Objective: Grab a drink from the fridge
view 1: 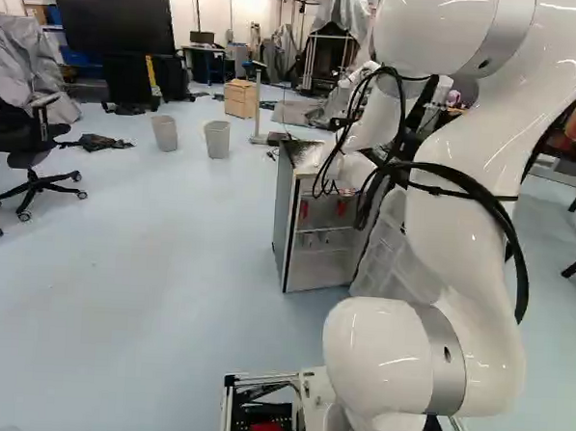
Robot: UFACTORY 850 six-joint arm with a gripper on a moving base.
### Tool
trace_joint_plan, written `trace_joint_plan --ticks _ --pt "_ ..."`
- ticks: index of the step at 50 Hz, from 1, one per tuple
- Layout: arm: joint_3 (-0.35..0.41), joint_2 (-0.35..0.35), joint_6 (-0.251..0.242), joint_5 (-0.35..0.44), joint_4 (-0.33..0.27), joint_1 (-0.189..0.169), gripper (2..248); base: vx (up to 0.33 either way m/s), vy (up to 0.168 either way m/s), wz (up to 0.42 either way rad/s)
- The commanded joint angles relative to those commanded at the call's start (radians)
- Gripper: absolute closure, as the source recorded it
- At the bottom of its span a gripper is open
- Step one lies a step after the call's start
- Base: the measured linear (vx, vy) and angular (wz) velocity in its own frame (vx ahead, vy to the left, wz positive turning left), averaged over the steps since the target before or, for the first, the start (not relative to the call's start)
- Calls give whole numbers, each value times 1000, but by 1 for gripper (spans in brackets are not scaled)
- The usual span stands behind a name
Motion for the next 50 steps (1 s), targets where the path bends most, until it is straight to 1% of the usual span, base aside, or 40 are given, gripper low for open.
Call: trace_joint_plan --ticks 50 --pt "-1 -13 0 0 0 0 161 0 0 0"
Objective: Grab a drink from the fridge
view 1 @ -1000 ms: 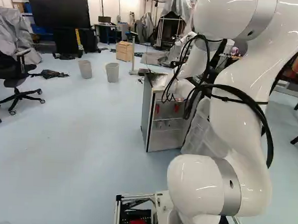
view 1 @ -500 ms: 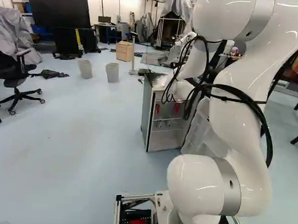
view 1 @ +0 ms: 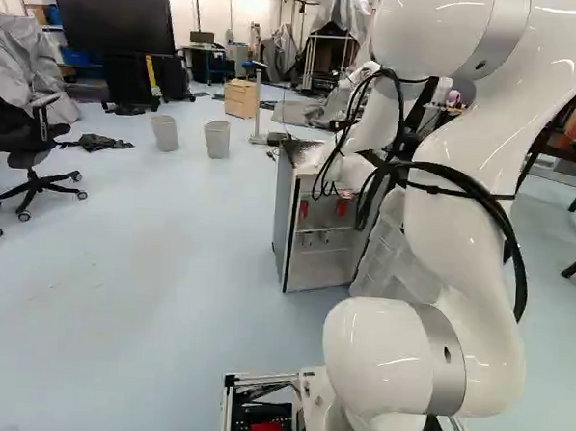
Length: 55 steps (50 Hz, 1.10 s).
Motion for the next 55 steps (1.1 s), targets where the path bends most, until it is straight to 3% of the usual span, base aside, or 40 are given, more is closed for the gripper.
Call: trace_joint_plan --ticks 12,13,17,18,22,23,28,29,33,34,55 --pt "0 0 0 0 0 0 161 0 0 0" --pt "0 0 0 0 0 0 146 0 0 0" --pt "0 0 0 0 0 0 146 0 0 0" --pt "0 0 0 0 0 0 115 0 0 0" --pt "0 0 0 0 0 0 115 0 0 0" --pt "0 0 0 0 0 0 80 0 0 0" --pt "0 0 0 0 0 0 80 0 0 0" --pt "0 0 0 0 0 0 46 0 0 0" --pt "1 1 0 0 0 0 46 0 0 0" --pt "3 2 0 0 0 0 9 0 0 0" --pt "102 83 0 0 0 -7 3 0 0 0"
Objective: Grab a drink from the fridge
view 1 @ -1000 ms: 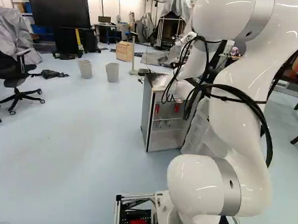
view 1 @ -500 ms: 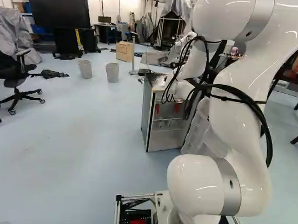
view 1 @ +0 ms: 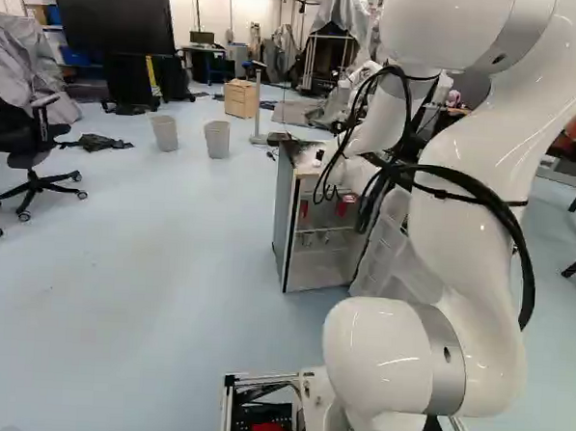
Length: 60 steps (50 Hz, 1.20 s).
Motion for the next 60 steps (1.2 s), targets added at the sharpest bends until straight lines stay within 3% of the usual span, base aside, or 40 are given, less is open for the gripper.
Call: trace_joint_plan --ticks 24,60 --pt "83 70 0 0 0 -57 3 0 0 0" --pt "109 164 0 -30 2 -176 3 0 0 0"
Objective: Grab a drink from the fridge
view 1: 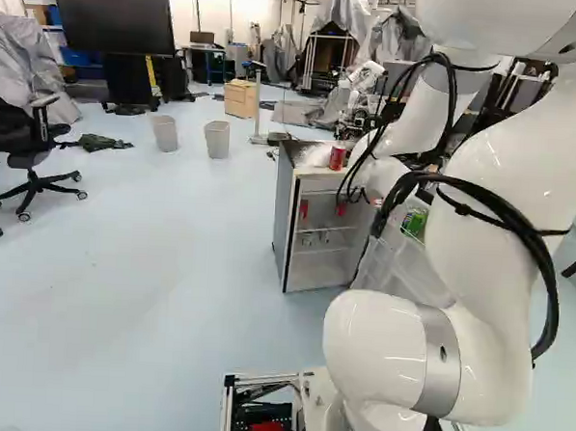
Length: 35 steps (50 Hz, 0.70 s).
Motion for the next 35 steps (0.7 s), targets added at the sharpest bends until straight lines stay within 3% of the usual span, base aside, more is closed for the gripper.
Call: trace_joint_plan --ticks 35 --pt "-24 57 0 -252 44 -114 3 0 0 0"
